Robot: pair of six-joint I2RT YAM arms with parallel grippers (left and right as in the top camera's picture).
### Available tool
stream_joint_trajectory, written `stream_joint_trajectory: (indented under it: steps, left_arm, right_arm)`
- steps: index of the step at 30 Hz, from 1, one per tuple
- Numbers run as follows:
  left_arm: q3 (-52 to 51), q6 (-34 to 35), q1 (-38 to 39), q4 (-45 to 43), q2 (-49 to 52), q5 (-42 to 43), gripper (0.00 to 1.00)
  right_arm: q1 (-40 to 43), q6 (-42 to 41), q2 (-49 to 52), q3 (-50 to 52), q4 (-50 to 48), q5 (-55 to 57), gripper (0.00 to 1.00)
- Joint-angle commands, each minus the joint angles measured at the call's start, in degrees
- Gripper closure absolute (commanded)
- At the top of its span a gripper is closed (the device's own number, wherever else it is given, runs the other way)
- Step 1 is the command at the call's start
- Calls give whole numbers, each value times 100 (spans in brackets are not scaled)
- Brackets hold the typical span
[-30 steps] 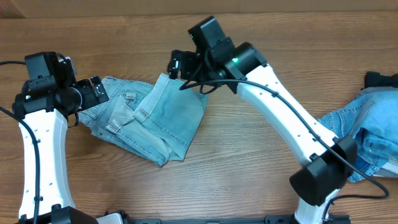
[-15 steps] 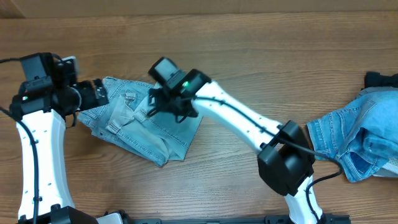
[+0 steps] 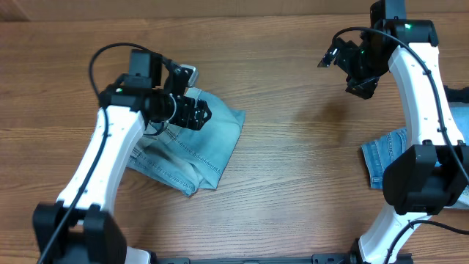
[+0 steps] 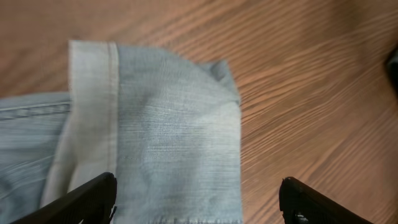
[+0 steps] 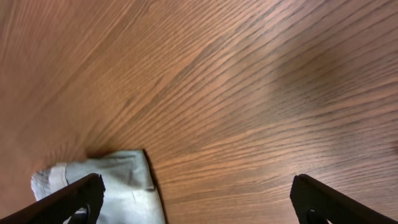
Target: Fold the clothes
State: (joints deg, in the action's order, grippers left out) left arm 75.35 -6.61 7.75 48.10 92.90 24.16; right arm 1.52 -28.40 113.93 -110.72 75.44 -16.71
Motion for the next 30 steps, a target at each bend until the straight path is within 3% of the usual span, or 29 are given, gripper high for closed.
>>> stream_joint_trajectory:
  steps: [1,14,30]
  left_arm:
    - [90,-136,-26,-37,693,-372,13]
    - [837,-334,-33,310,737,-1390,10]
    - [634,-544,-33,376,1276,-1088,10]
  right_arm:
    - [15,343,-157,-111,7,-138,0]
    - [15,616,-155,-109,-31,-76,0]
    - [9,638,-155,-109,98,-98,0]
